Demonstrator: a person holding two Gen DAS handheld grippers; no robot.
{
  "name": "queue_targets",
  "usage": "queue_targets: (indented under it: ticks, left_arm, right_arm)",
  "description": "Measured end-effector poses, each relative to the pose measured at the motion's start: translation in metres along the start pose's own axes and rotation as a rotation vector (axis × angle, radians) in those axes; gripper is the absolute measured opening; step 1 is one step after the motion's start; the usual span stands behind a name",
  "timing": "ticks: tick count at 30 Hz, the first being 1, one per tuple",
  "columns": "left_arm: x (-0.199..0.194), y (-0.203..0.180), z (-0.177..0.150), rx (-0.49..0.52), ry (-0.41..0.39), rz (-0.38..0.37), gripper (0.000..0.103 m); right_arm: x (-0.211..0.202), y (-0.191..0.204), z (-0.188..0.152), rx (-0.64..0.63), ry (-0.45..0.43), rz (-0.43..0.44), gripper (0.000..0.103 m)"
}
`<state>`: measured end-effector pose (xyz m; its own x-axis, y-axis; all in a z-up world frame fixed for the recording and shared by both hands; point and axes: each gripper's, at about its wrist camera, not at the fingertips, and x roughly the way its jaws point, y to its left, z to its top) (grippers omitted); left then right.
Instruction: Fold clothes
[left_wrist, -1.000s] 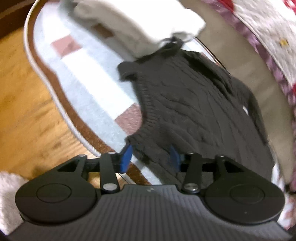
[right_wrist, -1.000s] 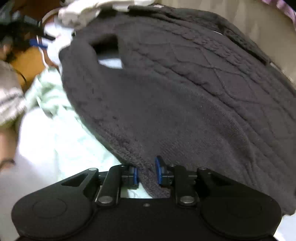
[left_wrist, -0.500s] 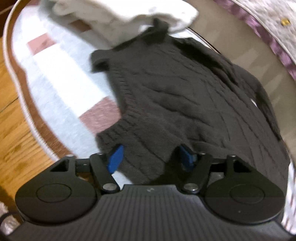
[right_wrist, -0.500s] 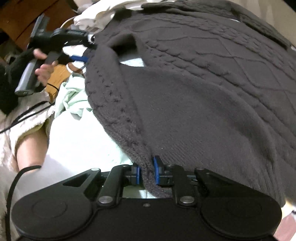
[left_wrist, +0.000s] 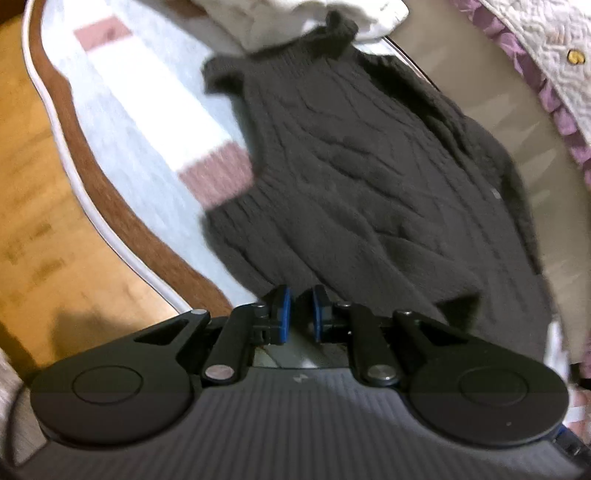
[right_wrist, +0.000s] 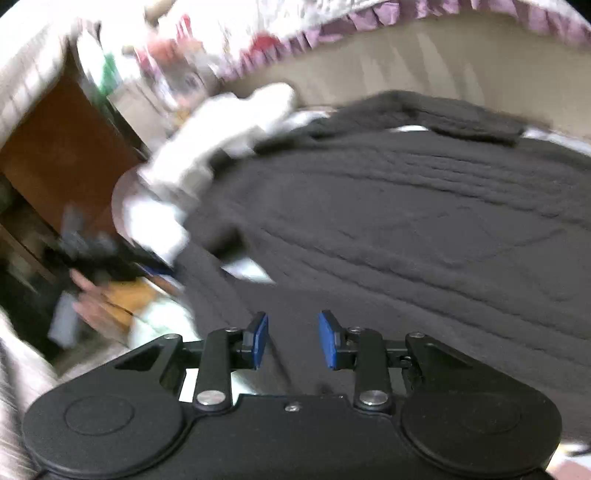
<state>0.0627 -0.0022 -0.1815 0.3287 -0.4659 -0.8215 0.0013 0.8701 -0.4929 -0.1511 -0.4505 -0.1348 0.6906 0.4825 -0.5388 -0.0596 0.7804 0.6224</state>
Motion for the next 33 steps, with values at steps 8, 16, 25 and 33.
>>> queue_targets:
  ticks: [8,16,25,33]
  left_arm:
    - [0.008,0.014,-0.015,-0.234,0.018,-0.164,0.061]
    - [0.011,0.012,-0.020,-0.321,-0.230,-0.117,0.065]
    - [-0.040,-0.021,-0.025,0.212,-0.389,0.262,0.008]
    - [-0.025,-0.024,-0.031,0.209,-0.325,0.283,0.009]
  right_arm:
    - [0.052,-0.008,0.019,-0.078,0.098,-0.136,0.055]
    - [0.078,-0.018,0.008,-0.408,0.152,-0.466,0.056]
    - [0.052,-0.057,-0.003,-0.106,0.318,-0.151,0.050]
    - [0.009,-0.071,-0.016,0.038,0.200,-0.151,0.049]
